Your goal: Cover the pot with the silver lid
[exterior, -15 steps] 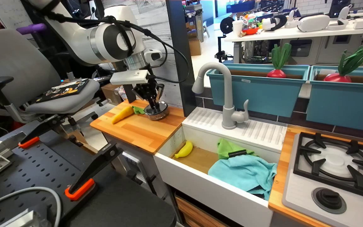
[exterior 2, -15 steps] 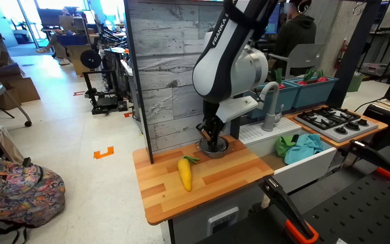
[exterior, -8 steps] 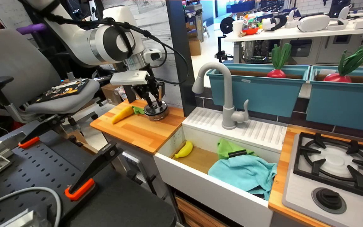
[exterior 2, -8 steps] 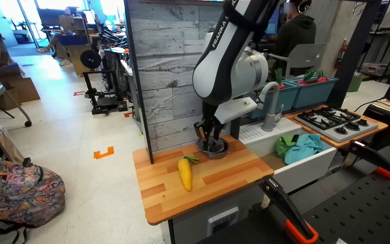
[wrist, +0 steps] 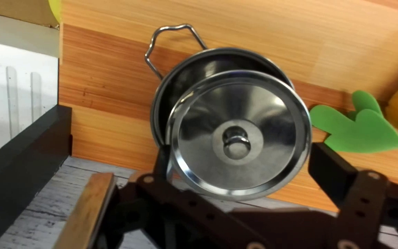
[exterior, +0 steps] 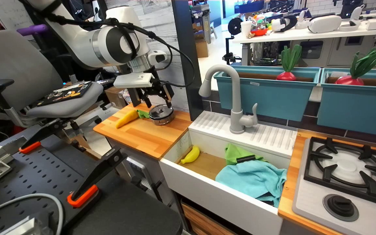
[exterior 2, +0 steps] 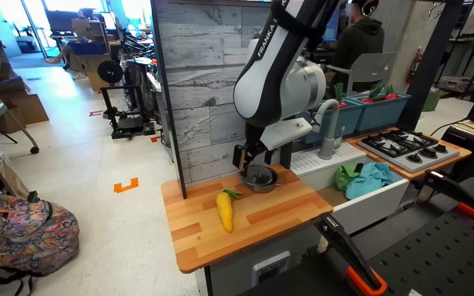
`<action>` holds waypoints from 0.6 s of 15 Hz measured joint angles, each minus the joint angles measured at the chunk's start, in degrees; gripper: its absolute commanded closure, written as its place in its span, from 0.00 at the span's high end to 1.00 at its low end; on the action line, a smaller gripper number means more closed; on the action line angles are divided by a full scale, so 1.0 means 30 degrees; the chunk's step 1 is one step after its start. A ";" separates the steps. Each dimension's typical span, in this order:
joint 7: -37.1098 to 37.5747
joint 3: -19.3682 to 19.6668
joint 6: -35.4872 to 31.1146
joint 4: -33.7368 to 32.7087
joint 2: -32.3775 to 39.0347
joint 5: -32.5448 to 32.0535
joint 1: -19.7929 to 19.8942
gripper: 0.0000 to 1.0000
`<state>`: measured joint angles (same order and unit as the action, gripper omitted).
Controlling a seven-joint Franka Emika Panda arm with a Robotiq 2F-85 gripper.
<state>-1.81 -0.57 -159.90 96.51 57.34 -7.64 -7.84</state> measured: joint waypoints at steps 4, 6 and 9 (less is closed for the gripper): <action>-0.0190 -0.0097 0.0000 0.0992 -0.1023 -0.0003 -0.0089 1.00; -0.0303 -0.0128 0.0000 0.2088 -0.2116 -0.0007 -0.0122 1.00; -0.0833 -0.0258 0.0001 0.4067 -0.4133 -0.0018 -0.0122 1.00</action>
<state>-4.31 -1.35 -159.89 108.71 44.94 -7.69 -8.20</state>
